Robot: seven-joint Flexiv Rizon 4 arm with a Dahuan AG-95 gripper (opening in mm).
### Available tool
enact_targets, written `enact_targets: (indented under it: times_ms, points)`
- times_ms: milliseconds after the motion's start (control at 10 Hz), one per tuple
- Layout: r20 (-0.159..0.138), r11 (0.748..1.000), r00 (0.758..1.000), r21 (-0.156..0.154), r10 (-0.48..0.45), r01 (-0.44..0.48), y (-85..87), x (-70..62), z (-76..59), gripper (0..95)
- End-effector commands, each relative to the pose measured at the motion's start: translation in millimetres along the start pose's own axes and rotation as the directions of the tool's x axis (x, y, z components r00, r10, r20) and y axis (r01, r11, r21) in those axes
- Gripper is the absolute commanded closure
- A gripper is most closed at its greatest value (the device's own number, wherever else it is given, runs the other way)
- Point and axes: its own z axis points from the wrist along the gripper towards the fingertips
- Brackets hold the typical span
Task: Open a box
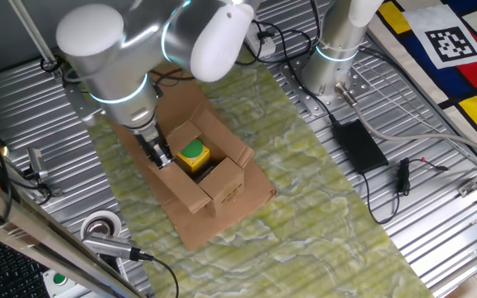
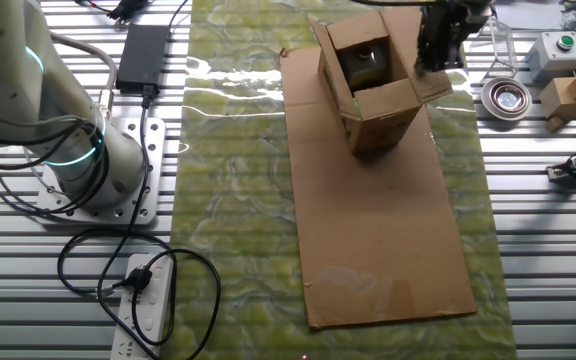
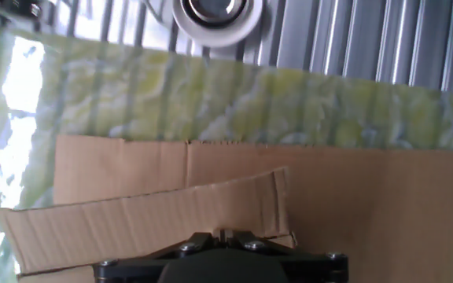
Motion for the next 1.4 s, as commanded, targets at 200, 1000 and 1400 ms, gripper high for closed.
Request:
enact_targets:
  times_ms: [200,1000,1400]
  points:
    - [0.006,1.0,1.0,0.0,0.029,-0.029,3.0,-3.7,14.0,95.0]
    - [-0.163,0.99,0.978,-0.029,0.13,-0.136,-8.4,18.1,46.9,95.0]
    - [-0.16,0.999,0.986,-0.009,0.05,-0.052,-14.0,17.3,36.3,95.0]
